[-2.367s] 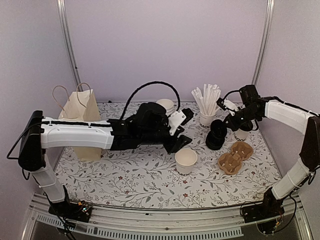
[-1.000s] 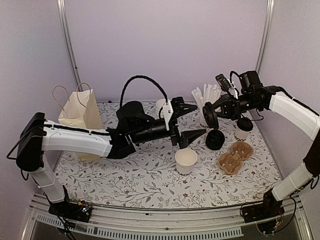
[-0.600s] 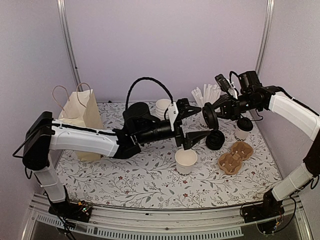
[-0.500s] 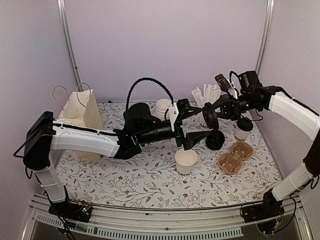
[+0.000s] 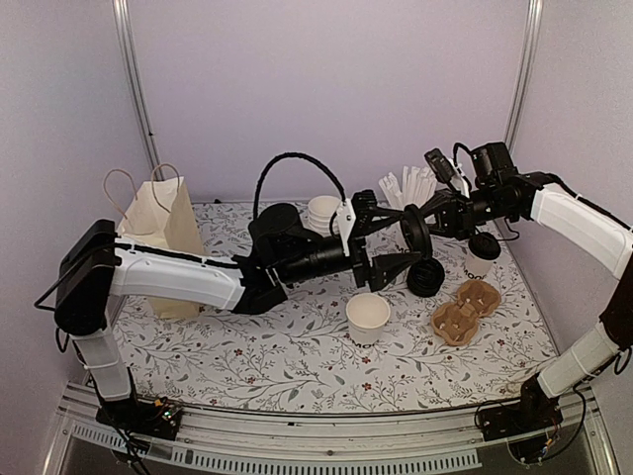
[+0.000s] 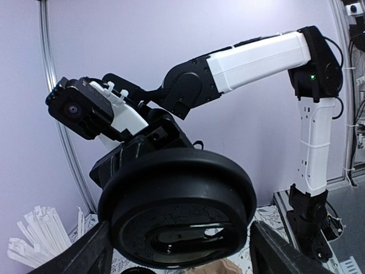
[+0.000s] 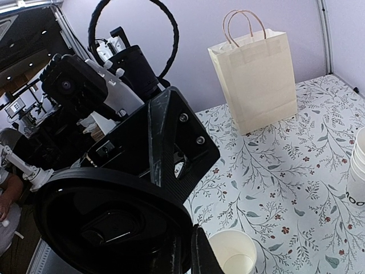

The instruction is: Pack the takeout coffee

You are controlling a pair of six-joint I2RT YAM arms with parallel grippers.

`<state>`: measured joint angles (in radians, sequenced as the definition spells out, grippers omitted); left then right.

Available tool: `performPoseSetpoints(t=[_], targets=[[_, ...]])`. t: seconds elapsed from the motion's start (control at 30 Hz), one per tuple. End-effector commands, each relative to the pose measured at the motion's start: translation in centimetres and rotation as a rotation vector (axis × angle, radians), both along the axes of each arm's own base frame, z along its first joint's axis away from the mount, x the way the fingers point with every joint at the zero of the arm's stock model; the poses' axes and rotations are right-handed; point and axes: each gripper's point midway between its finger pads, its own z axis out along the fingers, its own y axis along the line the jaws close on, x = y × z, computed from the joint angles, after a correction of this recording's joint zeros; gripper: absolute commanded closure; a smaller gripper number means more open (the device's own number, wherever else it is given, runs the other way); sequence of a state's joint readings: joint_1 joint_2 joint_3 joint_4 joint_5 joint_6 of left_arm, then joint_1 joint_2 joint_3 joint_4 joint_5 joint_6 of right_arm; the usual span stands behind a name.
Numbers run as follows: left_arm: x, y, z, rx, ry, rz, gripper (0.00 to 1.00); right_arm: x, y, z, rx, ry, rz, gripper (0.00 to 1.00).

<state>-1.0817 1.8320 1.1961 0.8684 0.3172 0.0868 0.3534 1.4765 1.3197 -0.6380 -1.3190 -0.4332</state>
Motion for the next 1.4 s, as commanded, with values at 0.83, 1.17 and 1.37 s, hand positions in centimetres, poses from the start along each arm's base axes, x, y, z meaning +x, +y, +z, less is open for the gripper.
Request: performPoseSetpoints(t=[0.83,1.17,1.37], targets=[[0.3,2.2,-0.3,0.246,0.081,0.084,0.28,1.6,-4.1,-2.2,-0.12,-0.041,-0.205,0.37],[-1.1,3.6,-6.0,0.705,0.181,0.021,0.3,1.8,-5.0,-10.4,-0.269,-0.026,-0.213,0.35],[0.0,4.7,-9.5,0.912,0.193,0.079,0.32,1.9,-5.1,-12.8,-0.295,0.031,-0.22,0.34]])
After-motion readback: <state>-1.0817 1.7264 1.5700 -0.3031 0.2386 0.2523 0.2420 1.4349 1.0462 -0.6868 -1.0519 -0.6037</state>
